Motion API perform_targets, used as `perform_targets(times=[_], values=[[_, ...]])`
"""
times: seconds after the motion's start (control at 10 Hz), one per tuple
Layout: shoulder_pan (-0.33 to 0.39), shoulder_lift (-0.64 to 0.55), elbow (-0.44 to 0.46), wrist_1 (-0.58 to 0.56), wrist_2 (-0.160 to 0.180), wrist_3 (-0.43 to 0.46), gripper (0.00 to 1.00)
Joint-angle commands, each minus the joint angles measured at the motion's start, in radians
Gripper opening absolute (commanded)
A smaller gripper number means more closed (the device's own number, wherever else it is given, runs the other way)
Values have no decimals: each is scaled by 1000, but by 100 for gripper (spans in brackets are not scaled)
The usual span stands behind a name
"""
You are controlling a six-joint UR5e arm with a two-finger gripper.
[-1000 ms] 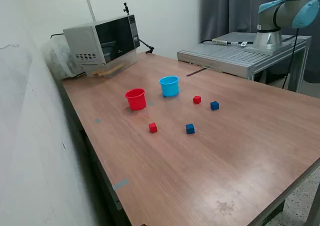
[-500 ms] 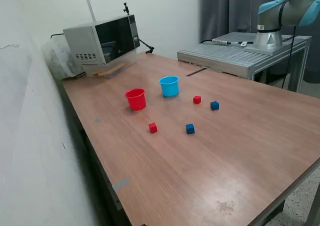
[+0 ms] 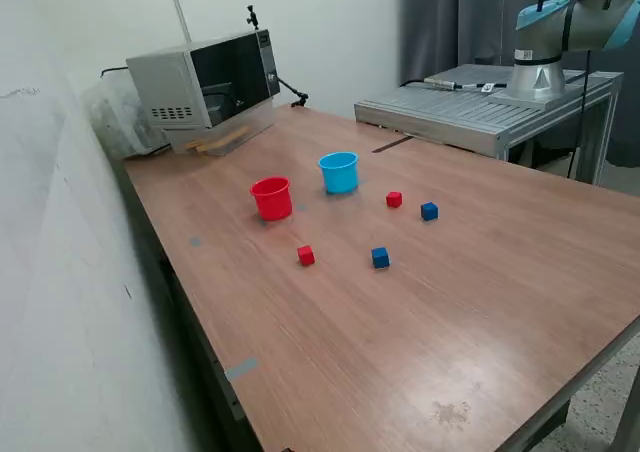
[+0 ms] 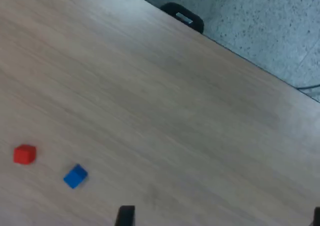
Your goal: Place red objects in the red bin, and blue objects in the blue bin.
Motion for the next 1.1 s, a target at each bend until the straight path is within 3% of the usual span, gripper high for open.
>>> perform_targets(times=[0.0, 0.3, 0.4, 0.6, 0.8, 0.9, 1.0], values=[[-67, 175, -8, -111, 4, -87, 100], [-202, 328, -5, -218, 7, -161, 100], [-262, 449, -35, -265, 8, -158, 100], [-280, 542, -69, -273, 36, -158, 100], [-280, 588, -91, -319, 98, -164, 100], [-280, 603, -97, -348, 126, -206, 100], [-278, 623, -103, -355, 129, -272, 100]])
